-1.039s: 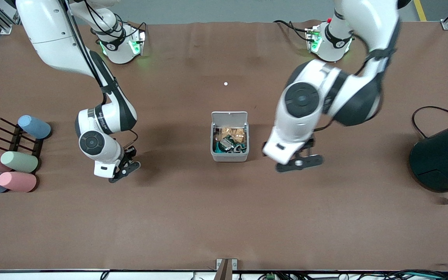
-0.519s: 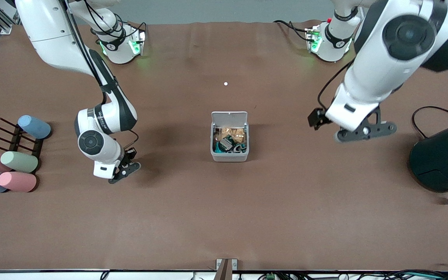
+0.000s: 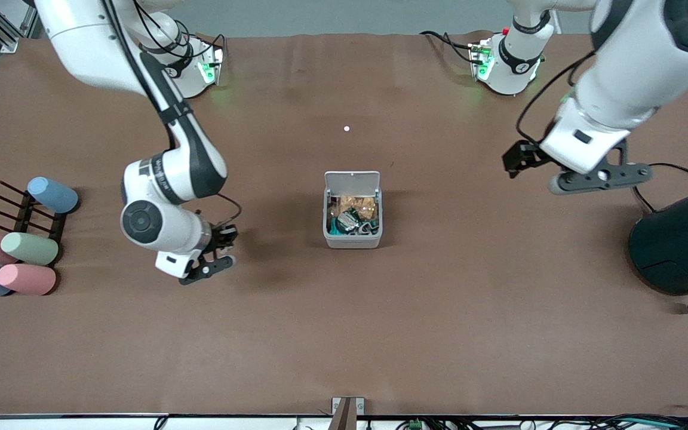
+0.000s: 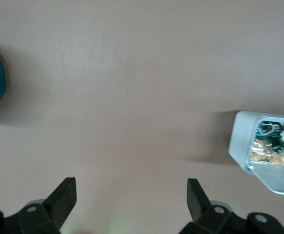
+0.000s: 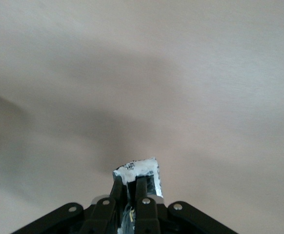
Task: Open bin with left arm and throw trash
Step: 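Carry the black packet over the bin and open the right gripper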
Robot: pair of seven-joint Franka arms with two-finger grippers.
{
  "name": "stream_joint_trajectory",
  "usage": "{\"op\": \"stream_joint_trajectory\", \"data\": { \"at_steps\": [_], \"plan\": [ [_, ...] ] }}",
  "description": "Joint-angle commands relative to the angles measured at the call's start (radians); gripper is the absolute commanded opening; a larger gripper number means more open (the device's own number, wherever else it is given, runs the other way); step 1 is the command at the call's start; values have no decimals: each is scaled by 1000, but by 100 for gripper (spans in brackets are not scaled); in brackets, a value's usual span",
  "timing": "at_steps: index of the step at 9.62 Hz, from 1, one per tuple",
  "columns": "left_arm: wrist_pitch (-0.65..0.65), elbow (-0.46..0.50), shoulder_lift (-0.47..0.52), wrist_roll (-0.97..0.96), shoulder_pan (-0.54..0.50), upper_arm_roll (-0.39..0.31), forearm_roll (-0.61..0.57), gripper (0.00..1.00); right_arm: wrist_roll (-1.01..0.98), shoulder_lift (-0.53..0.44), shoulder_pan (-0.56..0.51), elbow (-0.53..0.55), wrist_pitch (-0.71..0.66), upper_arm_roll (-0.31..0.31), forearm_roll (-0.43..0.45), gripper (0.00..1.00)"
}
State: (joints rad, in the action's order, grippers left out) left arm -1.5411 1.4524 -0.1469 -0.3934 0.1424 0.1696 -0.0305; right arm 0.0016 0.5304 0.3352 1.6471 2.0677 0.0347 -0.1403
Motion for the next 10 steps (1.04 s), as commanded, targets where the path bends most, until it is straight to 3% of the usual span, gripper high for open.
{"op": "stream_joint_trajectory", "data": {
  "at_steps": [1, 2, 5, 10],
  "plan": [
    [10, 25, 20, 121, -10, -70, 27, 100, 211, -7, 82, -68, 3, -4, -150, 13],
    [10, 23, 26, 152, -12, -106, 32, 100, 307, -6, 117, -108, 8, -5, -189, 13],
    [27, 22, 44, 217, -88, -107, 34, 100, 613, 8, 215, -139, 135, -4, -191, 13],
    [35, -6, 56, 260, -118, -108, 32, 100, 760, 39, 352, -141, 135, -12, -176, 14]
  ]
}}
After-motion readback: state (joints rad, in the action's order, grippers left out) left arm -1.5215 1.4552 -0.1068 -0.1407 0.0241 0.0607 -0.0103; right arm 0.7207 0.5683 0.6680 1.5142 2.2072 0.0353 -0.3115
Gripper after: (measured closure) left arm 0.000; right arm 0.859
